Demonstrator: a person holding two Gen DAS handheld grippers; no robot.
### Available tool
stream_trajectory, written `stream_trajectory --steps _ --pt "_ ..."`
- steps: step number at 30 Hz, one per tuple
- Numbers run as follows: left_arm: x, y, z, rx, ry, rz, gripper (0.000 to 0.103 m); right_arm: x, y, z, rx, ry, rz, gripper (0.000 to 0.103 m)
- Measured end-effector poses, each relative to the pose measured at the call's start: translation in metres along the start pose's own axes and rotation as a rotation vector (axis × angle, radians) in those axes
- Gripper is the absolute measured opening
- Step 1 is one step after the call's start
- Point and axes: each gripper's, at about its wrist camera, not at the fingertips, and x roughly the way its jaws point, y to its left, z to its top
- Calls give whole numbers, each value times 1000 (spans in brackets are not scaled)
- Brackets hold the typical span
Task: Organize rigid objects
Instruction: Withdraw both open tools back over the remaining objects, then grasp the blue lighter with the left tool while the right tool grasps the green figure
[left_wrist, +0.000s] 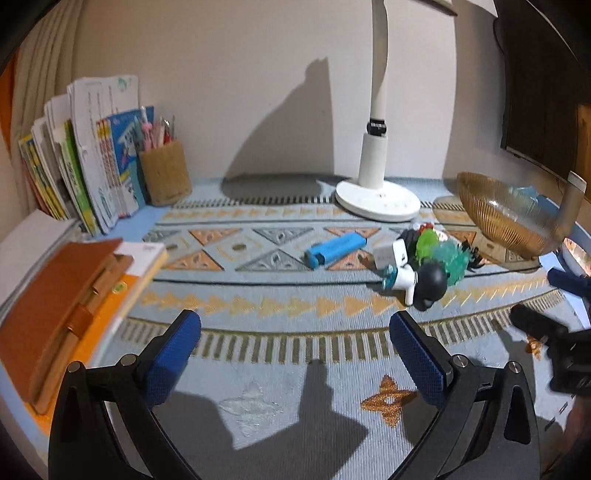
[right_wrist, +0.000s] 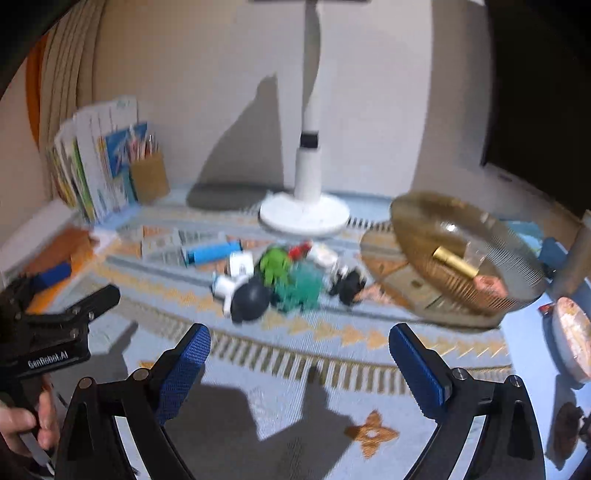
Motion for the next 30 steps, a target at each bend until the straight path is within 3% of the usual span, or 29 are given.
stream_trajectory --steps 6,17,22,24,26,30 --pt "7 2 -6 -5 28 -14 102 27 -2 -17 14 67 -4 97" --pt "10 0 -7 9 34 -33 102 32 -10 -17 51 88 19 97" --pt "16 4 3 42 100 -117 102 35 -19 -14 91 120 33 97" --pt "17 4 15 92 103 -124 102 35 -26 -6 120 143 57 95" --pt "20 4 33 150 93 -141 102 34 -31 4 138 153 81 82" --pt "51 7 62 208 120 -182 102 35 -38 34 171 149 145 74"
